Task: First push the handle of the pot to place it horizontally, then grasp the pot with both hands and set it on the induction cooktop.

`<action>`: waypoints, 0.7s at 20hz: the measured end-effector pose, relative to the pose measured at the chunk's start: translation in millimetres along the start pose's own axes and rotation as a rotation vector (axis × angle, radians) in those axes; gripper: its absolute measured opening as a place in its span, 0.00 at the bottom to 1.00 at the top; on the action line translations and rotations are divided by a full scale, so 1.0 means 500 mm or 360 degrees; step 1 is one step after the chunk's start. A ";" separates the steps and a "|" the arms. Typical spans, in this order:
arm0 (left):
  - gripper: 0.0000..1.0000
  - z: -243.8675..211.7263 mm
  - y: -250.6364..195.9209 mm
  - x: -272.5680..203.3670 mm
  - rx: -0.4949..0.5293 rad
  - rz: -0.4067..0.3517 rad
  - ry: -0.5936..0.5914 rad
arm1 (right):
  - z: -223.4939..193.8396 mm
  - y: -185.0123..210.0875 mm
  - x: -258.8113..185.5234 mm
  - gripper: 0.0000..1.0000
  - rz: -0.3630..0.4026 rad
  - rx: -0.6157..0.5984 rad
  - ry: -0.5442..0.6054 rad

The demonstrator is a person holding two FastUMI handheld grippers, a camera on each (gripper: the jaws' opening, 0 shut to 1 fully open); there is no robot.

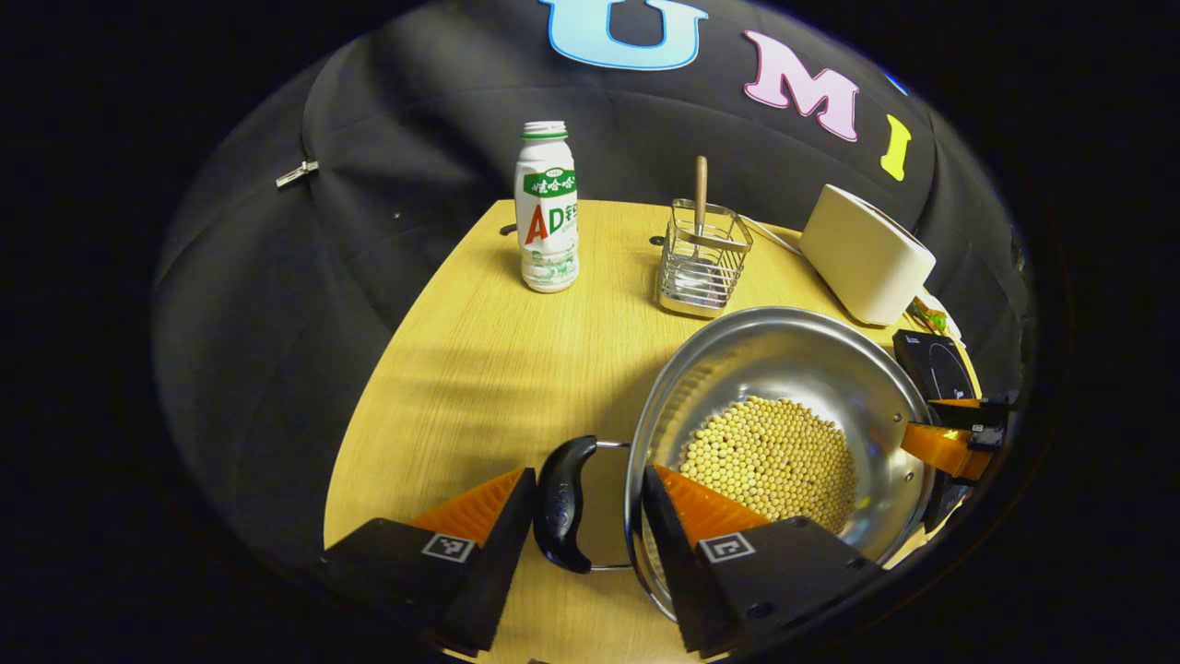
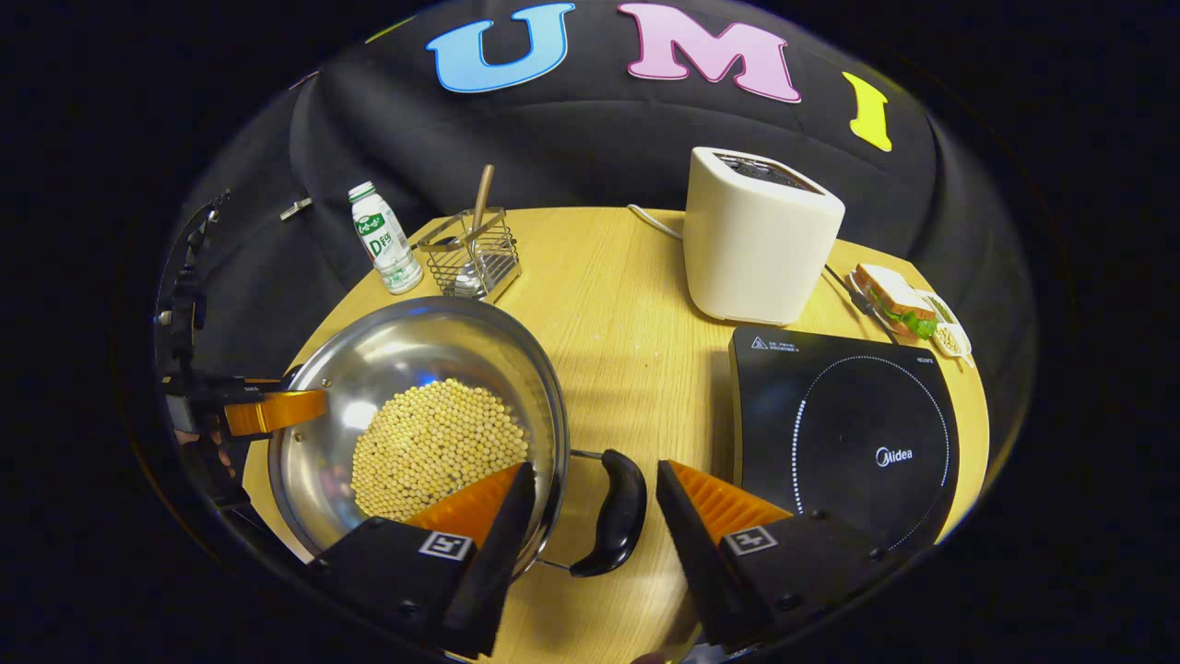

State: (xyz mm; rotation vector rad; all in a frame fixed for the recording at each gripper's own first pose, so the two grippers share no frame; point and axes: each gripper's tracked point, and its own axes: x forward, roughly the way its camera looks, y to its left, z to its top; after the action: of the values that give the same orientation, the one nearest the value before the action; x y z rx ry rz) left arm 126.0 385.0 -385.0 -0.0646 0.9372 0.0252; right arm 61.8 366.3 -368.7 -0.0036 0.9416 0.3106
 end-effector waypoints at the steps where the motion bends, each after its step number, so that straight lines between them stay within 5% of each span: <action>1: 0.69 -0.003 0.001 0.001 0.0009 0.0003 0.0006 | -0.004 0.002 0.004 0.77 0.0002 0.0004 0.0017; 9: 0.59 -0.013 -0.013 -0.024 -0.0006 0.0040 -0.0023 | 0.000 -0.002 0.001 0.47 -0.0013 0.0028 0.0035; 14: 0.58 0.019 -0.036 -0.115 0.0034 0.0085 -0.0072 | 0.030 -0.019 -0.087 0.51 0.0035 0.0067 -0.0011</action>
State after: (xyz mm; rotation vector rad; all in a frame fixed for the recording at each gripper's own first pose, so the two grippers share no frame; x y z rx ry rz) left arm 100.4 367.9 -332.5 -0.0193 0.8939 0.0657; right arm 52.7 347.9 -326.5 0.0463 0.9417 0.3111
